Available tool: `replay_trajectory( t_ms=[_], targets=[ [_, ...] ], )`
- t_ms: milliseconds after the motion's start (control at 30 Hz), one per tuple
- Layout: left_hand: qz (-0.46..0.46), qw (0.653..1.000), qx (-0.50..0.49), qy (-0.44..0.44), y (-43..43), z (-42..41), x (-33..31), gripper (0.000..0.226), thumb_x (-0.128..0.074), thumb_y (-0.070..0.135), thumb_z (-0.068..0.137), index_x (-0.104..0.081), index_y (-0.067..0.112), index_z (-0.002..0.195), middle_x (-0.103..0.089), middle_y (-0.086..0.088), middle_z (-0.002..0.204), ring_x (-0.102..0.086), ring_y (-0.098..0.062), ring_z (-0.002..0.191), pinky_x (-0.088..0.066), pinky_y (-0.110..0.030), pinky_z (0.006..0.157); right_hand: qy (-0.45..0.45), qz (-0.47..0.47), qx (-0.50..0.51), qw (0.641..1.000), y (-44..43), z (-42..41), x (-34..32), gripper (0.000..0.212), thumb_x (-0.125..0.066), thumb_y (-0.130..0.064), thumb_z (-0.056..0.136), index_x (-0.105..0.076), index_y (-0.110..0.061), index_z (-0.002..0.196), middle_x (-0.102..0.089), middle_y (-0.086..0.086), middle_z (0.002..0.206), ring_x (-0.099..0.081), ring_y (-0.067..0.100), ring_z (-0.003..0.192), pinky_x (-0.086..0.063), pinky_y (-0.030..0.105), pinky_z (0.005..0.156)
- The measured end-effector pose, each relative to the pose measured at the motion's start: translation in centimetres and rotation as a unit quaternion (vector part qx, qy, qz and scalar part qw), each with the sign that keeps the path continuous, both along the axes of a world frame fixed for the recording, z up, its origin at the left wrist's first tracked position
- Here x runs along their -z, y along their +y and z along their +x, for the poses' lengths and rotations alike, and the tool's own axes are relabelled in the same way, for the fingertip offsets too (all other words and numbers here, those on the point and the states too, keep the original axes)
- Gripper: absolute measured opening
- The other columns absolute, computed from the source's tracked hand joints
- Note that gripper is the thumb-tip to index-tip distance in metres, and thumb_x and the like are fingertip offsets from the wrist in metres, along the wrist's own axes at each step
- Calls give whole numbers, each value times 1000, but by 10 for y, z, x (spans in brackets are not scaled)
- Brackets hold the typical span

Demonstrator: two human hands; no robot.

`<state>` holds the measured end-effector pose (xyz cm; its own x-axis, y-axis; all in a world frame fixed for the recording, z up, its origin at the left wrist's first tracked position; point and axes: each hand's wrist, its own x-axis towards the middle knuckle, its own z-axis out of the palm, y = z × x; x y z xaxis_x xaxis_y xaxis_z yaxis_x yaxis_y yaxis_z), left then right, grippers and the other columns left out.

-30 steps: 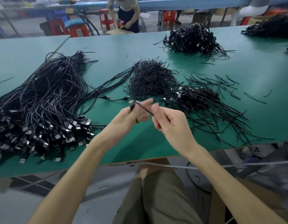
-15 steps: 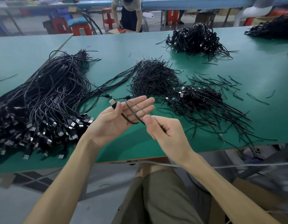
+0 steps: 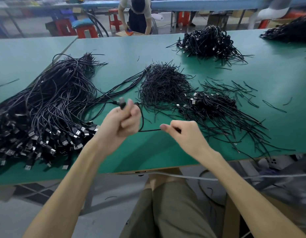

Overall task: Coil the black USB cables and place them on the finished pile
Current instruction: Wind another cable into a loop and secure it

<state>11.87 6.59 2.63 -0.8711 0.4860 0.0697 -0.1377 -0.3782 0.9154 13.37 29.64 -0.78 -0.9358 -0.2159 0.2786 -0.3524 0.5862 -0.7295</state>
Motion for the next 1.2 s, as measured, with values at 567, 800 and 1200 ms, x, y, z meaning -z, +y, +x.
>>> replay_trajectory(
  t_ms=[567, 800, 1200],
  targets=[
    [240, 958, -93, -123, 15, -1, 4, 47, -28, 37, 111, -60, 7, 128, -71, 3, 109, -69, -8, 90, -56, -24, 82, 75, -16, -44, 996, -42, 26, 4, 51, -46, -40, 106, -32, -14, 65, -33, 4, 53, -28, 24, 51, -34, 26, 67],
    [-185, 976, -34, 109, 10, 17, 2, 39, -43, 39, 104, -62, 21, 75, -34, 8, 58, -26, -10, 52, -23, -20, 51, 116, 83, 31, 989, -9, -15, -4, 43, -57, -43, 99, -51, -15, 67, -48, 2, 57, -42, 25, 59, -35, 40, 74],
    [-100, 989, -108, 21, 41, 11, 30, 45, -33, 44, 106, -69, 21, 119, -66, -2, 134, -57, -11, 130, -42, -30, 113, 97, -105, 22, 989, -40, 11, -7, 40, -47, -28, 108, -57, -11, 73, -47, -13, 56, -43, 10, 51, -29, 17, 57]
  ],
)
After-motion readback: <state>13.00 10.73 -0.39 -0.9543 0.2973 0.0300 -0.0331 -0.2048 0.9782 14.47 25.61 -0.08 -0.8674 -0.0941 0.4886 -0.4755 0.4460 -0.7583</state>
